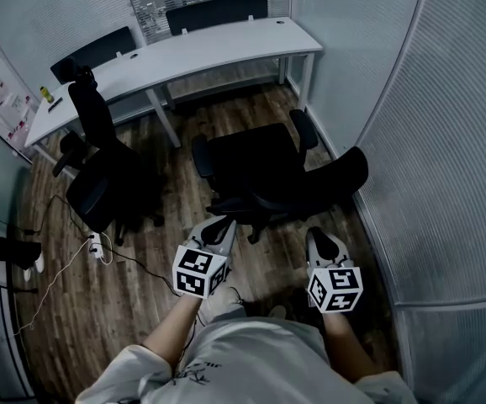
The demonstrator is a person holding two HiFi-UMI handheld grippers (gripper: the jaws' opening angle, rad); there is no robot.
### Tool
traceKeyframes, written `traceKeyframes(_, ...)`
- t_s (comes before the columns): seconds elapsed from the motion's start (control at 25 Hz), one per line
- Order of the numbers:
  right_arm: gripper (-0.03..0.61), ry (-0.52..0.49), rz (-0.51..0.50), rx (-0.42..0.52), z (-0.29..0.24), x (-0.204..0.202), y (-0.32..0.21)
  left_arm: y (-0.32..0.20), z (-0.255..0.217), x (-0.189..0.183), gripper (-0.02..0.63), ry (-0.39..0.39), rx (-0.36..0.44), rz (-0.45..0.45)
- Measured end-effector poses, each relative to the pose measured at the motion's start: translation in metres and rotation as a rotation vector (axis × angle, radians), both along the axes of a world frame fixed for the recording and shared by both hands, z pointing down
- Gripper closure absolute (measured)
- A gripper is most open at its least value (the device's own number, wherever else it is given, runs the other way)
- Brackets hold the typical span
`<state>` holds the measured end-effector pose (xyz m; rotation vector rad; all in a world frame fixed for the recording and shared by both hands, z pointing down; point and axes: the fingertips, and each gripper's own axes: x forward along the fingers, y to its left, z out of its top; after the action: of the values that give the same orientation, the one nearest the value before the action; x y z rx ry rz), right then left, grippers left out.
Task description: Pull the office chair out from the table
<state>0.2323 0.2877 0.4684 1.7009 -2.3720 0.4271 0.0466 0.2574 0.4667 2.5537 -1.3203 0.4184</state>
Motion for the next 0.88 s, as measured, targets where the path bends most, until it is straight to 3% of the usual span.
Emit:
traceKeyframes(0.16,0.562,-0.014,-0.089,-0.004,0.001,-0.019,0.012,0.016,0.003,0.009,0.601,0.02,-0.019,-0.022)
traceKeyframes(0.32,0.569,-0.011,-0.145,-0.011,0.002,-0.032,0.024,0.038,0.016,0.015,0.603,-0.019,-0.028,-0.02)
traceKeyframes(0.88,0.571,-0.037,-0.206,-0.031,0.001,-0.05,0.04,0.058,0.011,0.028,0.603,0.003,-0.04,0.025)
